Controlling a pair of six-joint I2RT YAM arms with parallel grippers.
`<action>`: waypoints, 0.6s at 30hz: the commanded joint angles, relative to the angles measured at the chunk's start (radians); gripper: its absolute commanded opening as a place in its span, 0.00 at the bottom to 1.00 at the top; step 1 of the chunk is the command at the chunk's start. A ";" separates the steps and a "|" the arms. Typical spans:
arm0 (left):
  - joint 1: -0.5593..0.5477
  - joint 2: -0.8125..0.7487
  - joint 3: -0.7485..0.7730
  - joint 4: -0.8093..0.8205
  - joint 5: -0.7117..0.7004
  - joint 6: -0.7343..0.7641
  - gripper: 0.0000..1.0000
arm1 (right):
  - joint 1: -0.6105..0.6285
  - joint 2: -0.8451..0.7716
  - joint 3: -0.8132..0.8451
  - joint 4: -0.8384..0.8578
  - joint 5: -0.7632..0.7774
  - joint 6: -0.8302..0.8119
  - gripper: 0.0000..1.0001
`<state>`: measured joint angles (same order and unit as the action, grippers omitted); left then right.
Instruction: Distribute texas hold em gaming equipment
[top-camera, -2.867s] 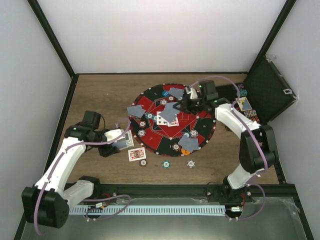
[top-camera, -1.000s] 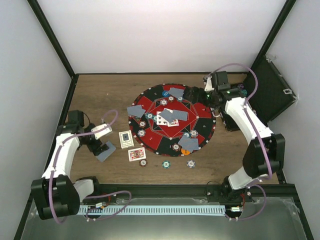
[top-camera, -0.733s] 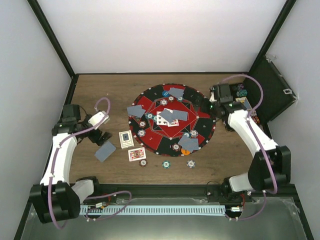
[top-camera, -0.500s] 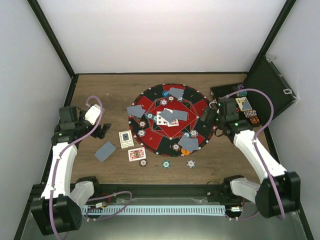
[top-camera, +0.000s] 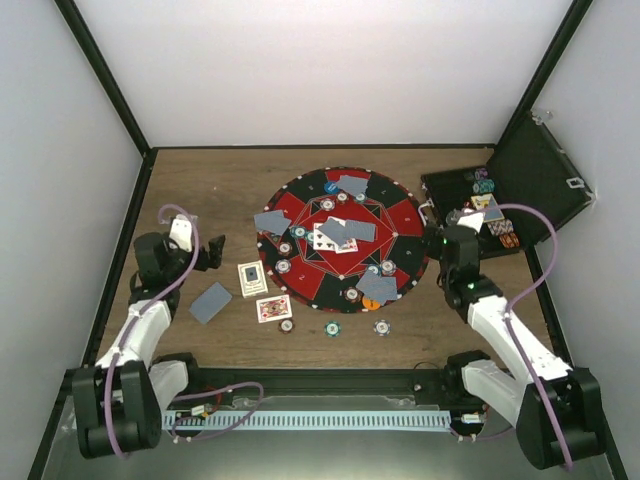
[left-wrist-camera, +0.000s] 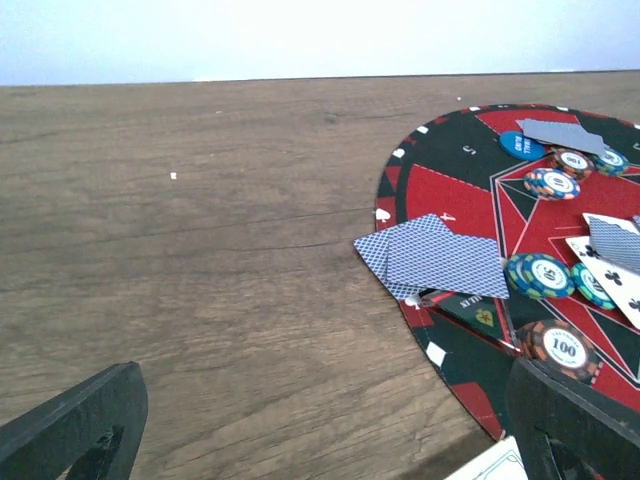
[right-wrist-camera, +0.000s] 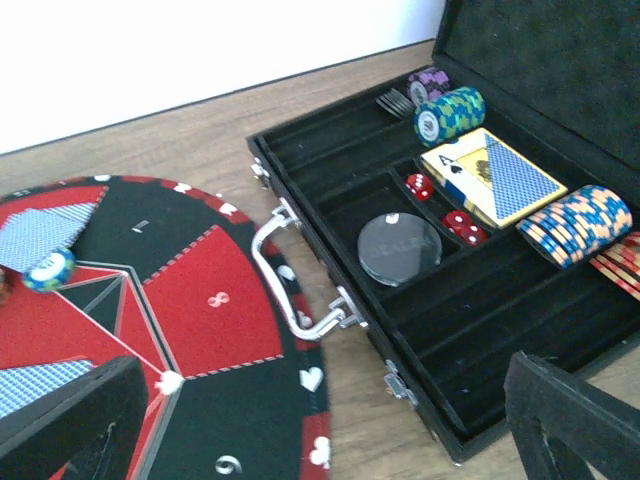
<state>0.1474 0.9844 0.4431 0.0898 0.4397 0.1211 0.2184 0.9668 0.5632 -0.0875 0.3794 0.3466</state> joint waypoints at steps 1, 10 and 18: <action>-0.008 0.093 -0.091 0.448 -0.011 -0.107 1.00 | 0.001 -0.039 -0.183 0.446 0.105 -0.136 1.00; -0.014 0.283 -0.247 0.977 -0.120 -0.077 1.00 | -0.046 0.196 -0.377 1.007 0.100 -0.165 1.00; -0.048 0.532 -0.298 1.315 -0.165 -0.078 1.00 | -0.053 0.405 -0.334 1.193 0.055 -0.241 1.00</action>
<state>0.1295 1.4227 0.1749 1.1007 0.3103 0.0372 0.1780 1.3273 0.1928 0.9234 0.4377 0.1833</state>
